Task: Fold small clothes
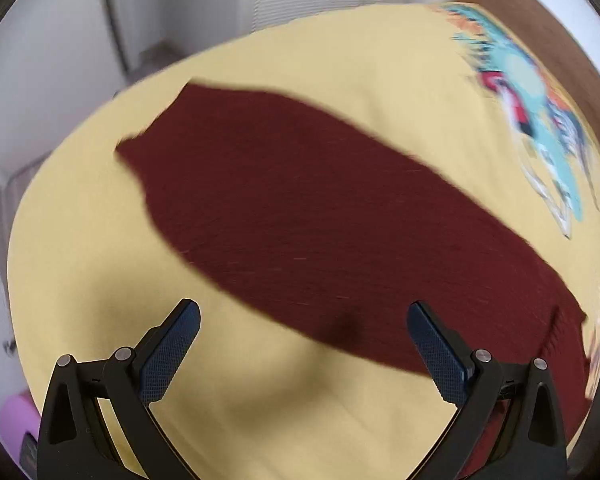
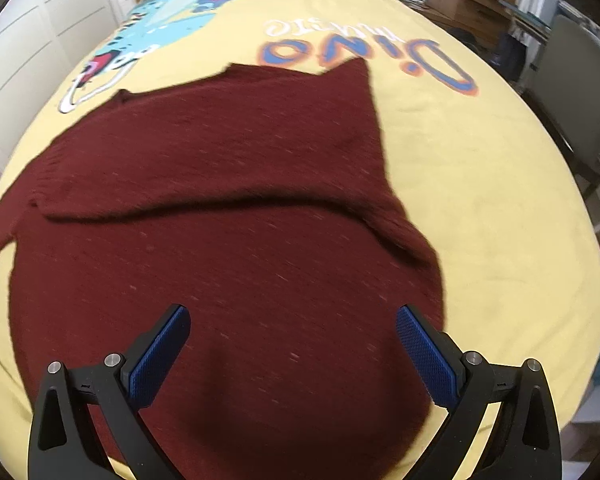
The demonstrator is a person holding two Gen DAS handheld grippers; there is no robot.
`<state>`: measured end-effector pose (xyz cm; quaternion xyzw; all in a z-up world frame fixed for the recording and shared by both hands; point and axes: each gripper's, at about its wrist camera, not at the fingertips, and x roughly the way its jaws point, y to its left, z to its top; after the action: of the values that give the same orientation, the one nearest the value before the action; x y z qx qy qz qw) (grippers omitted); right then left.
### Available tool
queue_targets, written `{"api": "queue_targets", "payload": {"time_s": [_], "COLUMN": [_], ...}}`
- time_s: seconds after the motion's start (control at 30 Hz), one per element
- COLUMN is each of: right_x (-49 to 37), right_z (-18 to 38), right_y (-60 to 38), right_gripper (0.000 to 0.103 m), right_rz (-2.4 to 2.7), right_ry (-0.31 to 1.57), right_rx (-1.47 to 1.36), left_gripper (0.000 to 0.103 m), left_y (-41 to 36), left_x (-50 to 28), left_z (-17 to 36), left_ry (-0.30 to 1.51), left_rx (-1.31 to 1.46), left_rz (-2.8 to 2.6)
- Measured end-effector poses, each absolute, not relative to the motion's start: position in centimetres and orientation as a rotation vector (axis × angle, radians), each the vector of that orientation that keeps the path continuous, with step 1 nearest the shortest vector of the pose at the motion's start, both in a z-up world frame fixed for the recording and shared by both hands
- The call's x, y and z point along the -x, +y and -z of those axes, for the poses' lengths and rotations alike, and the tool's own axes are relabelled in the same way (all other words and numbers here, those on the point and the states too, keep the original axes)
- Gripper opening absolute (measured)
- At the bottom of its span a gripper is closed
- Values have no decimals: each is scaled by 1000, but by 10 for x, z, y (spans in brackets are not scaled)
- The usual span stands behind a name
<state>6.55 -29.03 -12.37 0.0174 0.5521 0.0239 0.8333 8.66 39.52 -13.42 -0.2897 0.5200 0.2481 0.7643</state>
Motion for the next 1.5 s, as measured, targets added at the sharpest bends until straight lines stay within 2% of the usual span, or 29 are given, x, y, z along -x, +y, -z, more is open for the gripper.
{"api": "queue_targets", "payload": {"time_s": [0.17,0.47,0.57,0.63,0.67,0.73,0.8,1.03,1.3,1.5], "right_x": [-59,-59,-62,-63,-64,-65,-66,-72,-80,-91], "right_z": [136,137,134,132,132,131,130,121,107,96], "right_y": [-310,-314,-310,-308,-306,-304,-302,-300,-304,-303], "right_gripper": [103,103,103,103,103,103,103,103,103,103], "right_rz": [31,56,51,46,43,38,33,23,14,-11], "right_ry": [1206,1217,1211,1205,1204,1203,1202,1181,1140,1110], "right_rx": [-56,-44,-39,-38,-36,-28,-20,-6,-28,-11], "left_gripper": [102,99,87,64,57,22,14,12,12,12], "left_y": [418,431,434,439,441,442,443,413,330,250], "left_x": [-87,-92,-93,-96,-100,-105,-110,-122,-126,-165], "left_z": [163,166,171,172,171,167,166,138,93,66], "left_ry": [1155,1106,1108,1096,1098,1102,1106,1132,1110,1088], "left_rx": [743,751,751,762,758,743,771,622,483,417], "left_rz": [-582,-537,-523,-525,-517,-488,-432,-412,-250,-103]}}
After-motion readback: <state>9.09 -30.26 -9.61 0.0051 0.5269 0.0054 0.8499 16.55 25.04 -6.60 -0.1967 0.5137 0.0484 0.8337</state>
